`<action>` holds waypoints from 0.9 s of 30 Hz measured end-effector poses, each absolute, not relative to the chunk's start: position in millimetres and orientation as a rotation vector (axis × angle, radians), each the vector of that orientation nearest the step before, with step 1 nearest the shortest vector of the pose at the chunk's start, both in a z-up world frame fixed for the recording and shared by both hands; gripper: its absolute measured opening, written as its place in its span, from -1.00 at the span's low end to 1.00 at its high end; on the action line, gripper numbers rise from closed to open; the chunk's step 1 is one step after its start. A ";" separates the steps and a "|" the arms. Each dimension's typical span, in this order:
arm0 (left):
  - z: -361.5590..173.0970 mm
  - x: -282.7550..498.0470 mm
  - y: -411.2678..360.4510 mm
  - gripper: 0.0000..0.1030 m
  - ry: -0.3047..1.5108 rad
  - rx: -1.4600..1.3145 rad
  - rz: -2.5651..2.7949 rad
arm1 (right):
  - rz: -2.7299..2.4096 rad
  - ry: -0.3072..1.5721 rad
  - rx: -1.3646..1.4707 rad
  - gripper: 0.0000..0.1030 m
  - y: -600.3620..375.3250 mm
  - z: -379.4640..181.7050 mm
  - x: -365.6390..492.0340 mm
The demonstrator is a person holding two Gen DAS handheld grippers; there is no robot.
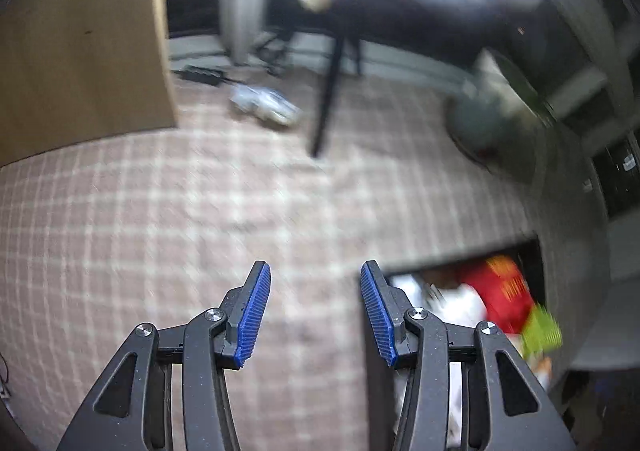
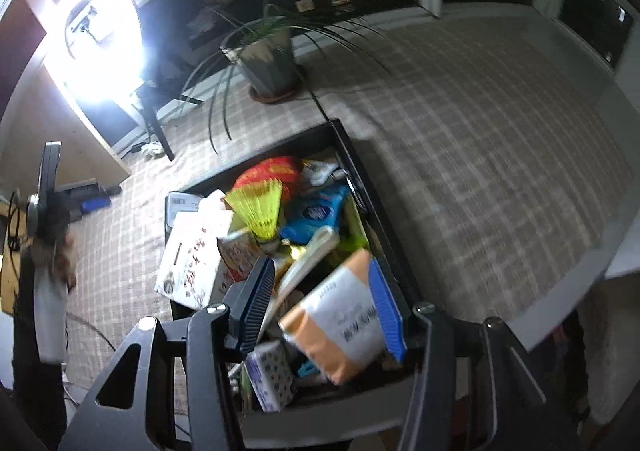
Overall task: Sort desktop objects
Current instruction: 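Grasp the clear plastic bag on the floor with the left gripper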
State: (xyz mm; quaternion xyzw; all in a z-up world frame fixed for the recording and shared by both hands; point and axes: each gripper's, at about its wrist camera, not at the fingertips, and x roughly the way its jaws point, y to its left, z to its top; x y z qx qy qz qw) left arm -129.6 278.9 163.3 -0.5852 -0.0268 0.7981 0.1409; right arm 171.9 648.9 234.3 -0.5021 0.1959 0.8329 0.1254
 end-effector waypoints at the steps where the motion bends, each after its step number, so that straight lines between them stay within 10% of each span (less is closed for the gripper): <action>1: 160.8 -139.6 274.3 -0.13 -0.087 -1.692 2.324 | 2.405 0.573 -1.454 -0.06 648.7 234.0 177.4; 27: 63.6 -303.3 290.1 0.05 -0.456 -1.801 2.376 | 2.081 0.610 -1.545 -0.06 659.1 195.8 171.1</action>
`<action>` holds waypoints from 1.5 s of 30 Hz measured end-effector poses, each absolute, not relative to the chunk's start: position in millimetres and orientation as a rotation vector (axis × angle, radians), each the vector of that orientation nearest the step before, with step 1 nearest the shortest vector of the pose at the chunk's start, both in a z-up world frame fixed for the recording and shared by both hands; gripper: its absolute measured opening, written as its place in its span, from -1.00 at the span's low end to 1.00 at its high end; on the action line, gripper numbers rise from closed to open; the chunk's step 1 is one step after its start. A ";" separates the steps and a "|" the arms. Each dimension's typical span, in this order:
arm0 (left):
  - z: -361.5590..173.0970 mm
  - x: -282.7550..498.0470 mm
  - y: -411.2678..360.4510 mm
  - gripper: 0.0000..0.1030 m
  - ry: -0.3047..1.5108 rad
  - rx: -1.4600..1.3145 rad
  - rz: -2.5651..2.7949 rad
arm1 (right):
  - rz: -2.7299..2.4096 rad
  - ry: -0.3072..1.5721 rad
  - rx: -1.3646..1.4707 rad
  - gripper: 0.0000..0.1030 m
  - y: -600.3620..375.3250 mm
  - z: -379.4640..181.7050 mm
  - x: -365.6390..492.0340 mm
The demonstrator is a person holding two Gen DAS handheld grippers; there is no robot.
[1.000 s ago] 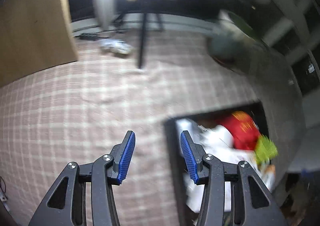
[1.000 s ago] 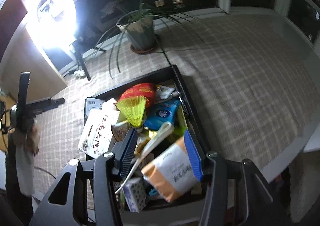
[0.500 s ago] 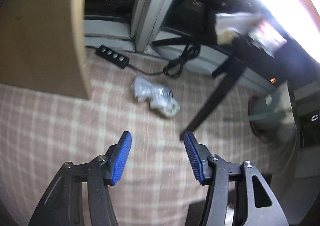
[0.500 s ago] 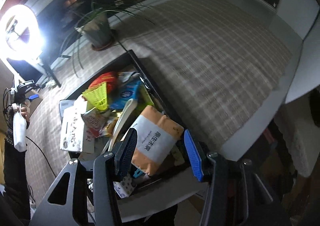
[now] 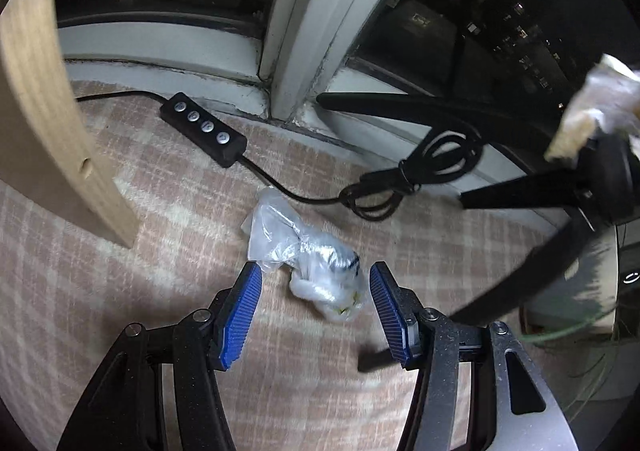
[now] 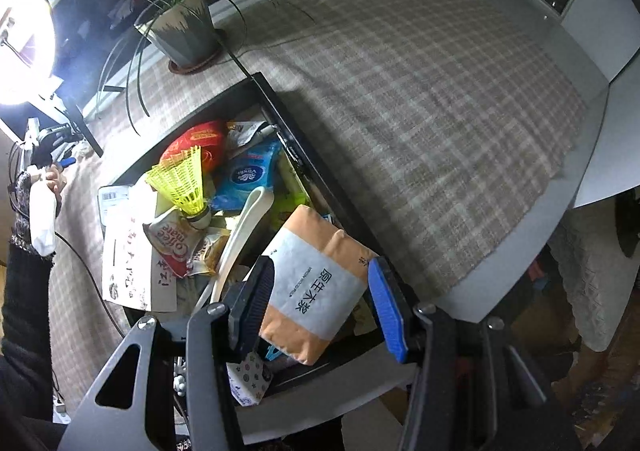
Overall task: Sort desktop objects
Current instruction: 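Grasp the clear plastic bag on the floor with the left gripper, then carry the plastic bag to the bin and open the left gripper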
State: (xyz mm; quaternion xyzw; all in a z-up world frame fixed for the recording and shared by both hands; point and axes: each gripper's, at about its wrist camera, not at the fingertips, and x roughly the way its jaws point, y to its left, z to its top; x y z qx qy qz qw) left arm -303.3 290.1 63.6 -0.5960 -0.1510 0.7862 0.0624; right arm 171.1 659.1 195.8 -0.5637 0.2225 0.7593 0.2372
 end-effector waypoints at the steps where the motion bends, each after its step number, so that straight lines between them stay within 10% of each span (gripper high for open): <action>1: 61.8 -305.1 291.4 0.05 -0.453 -1.804 2.383 | 2.075 0.613 -1.548 -0.06 660.6 194.2 171.0; 28: 38.5 -221.0 291.8 -0.41 -0.156 -1.855 2.314 | 2.129 0.619 -1.507 -0.06 659.5 202.1 188.2; 45: 152.7 -115.7 426.1 -0.41 0.132 -1.544 2.002 | 2.133 0.684 -1.440 -0.06 667.2 203.7 245.2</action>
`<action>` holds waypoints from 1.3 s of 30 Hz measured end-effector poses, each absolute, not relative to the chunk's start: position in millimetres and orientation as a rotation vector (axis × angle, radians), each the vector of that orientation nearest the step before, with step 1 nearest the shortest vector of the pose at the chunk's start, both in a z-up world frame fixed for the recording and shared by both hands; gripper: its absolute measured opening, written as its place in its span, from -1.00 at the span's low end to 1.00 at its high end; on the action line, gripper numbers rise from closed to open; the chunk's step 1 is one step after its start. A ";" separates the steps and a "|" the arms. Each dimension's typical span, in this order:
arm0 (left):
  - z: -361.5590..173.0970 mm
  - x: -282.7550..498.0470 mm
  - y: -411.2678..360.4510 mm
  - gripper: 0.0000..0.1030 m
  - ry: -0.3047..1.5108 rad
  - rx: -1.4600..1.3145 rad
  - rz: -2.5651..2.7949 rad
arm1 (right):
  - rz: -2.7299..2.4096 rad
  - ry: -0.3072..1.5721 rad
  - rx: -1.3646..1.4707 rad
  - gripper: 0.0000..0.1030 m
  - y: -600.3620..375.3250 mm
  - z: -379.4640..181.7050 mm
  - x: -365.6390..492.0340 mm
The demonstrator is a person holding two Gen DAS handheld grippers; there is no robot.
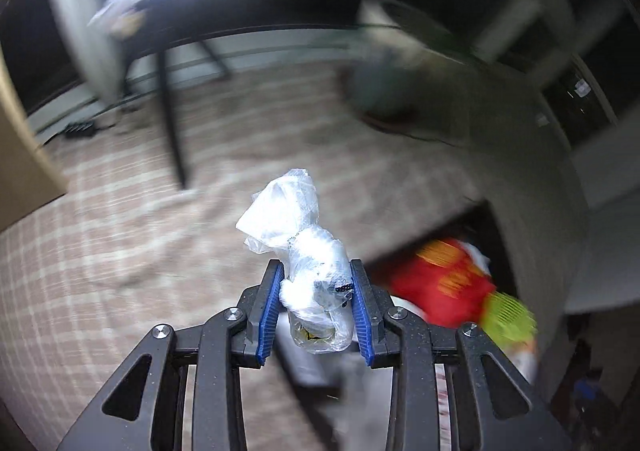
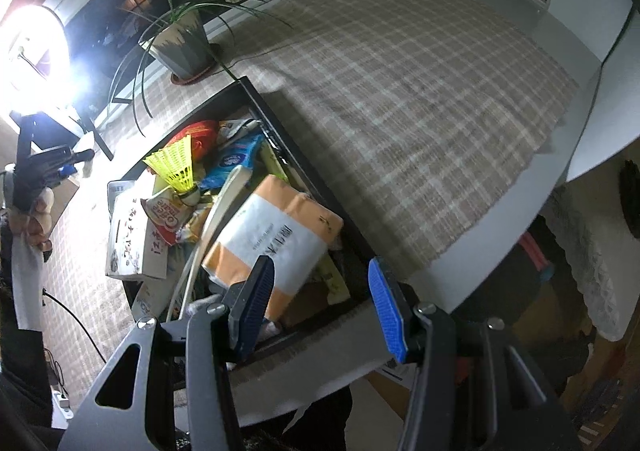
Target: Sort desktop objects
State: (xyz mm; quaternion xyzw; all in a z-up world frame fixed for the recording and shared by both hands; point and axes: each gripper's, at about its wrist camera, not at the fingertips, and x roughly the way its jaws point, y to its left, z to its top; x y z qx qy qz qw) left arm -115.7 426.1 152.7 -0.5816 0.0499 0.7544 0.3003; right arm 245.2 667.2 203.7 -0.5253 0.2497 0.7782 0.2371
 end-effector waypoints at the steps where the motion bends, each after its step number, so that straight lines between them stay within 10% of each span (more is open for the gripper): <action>1: 155.2 -111.9 436.5 -0.40 0.149 -1.534 1.979 | 2.129 0.688 -1.435 -0.06 668.4 204.2 249.7; 18: 199.0 43.2 540.4 -0.38 0.430 -1.422 1.695 | 2.101 0.736 -1.403 -0.05 678.2 199.7 301.7; 29: 200.0 74.0 542.0 0.15 0.438 -1.404 1.720 | 2.150 0.692 -1.420 0.06 676.7 204.4 310.8; 39: 202.0 85.6 509.1 0.16 0.395 -1.416 1.840 | 2.257 0.605 -1.464 0.07 672.4 210.2 294.2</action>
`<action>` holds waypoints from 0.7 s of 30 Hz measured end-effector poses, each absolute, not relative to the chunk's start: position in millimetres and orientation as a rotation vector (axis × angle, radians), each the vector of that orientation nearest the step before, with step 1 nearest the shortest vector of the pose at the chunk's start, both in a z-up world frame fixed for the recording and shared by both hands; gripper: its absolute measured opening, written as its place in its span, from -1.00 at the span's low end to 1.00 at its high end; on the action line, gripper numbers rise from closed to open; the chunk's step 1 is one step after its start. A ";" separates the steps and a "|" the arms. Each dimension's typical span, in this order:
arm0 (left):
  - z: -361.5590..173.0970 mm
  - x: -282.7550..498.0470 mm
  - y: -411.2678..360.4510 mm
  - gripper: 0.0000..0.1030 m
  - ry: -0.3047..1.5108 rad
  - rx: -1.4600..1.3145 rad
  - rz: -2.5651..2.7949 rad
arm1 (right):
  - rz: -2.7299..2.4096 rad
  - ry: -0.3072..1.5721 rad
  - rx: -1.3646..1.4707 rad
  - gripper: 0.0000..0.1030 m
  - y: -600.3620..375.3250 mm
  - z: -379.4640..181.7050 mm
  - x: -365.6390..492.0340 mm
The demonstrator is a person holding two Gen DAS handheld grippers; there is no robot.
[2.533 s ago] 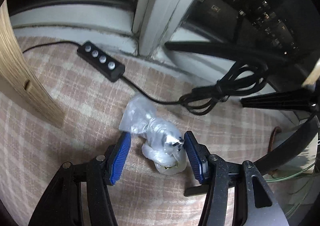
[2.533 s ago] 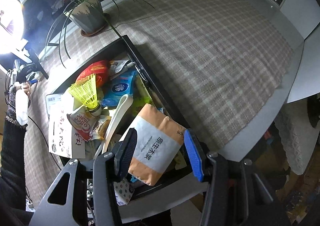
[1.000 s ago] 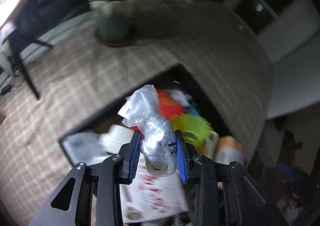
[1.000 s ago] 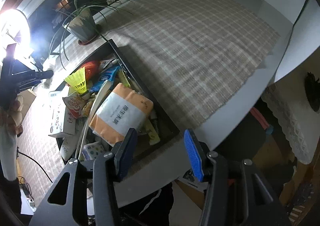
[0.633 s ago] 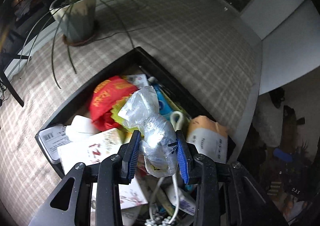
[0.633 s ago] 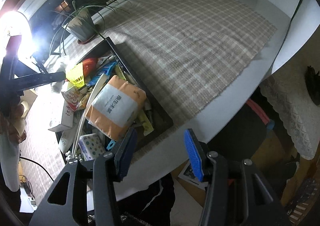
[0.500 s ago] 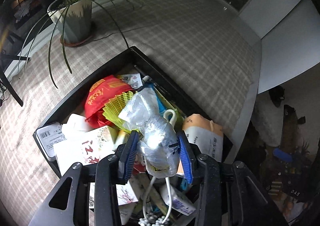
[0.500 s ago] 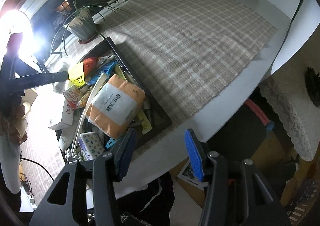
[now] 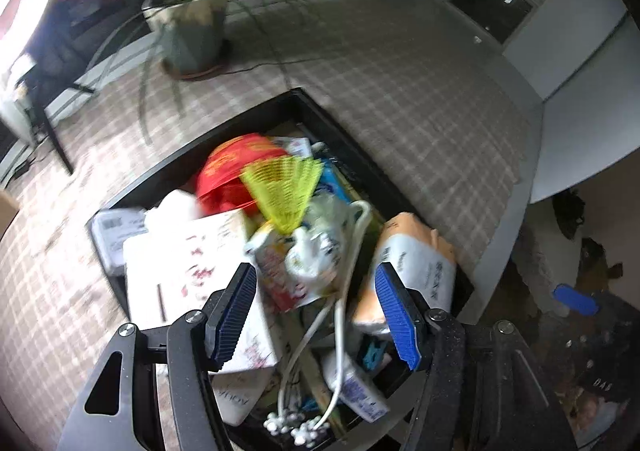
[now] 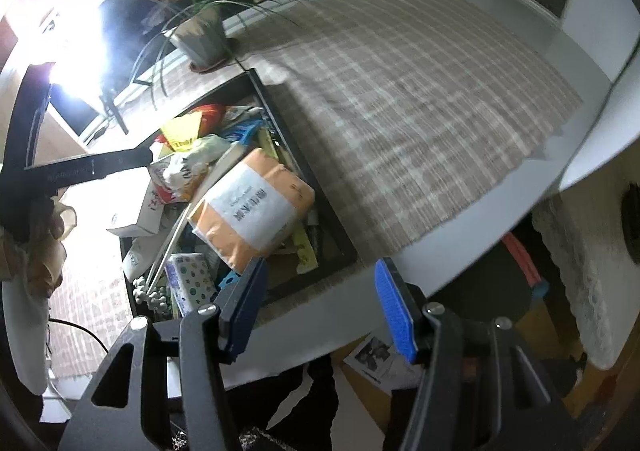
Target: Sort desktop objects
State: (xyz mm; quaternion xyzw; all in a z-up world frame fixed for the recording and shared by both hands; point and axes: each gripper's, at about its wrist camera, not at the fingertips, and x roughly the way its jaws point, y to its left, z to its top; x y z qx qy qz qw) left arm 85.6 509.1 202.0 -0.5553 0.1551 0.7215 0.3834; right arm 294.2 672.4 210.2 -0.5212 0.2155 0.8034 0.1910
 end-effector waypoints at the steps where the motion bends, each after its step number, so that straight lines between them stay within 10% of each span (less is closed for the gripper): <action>1: 202.1 84.9 502.3 0.16 0.390 -1.423 1.859 | 2.266 0.596 -1.468 0.07 672.1 210.6 291.8; 21: 178.4 62.7 305.5 0.27 0.266 -1.515 2.198 | 2.335 0.418 -1.449 0.12 583.0 195.9 243.8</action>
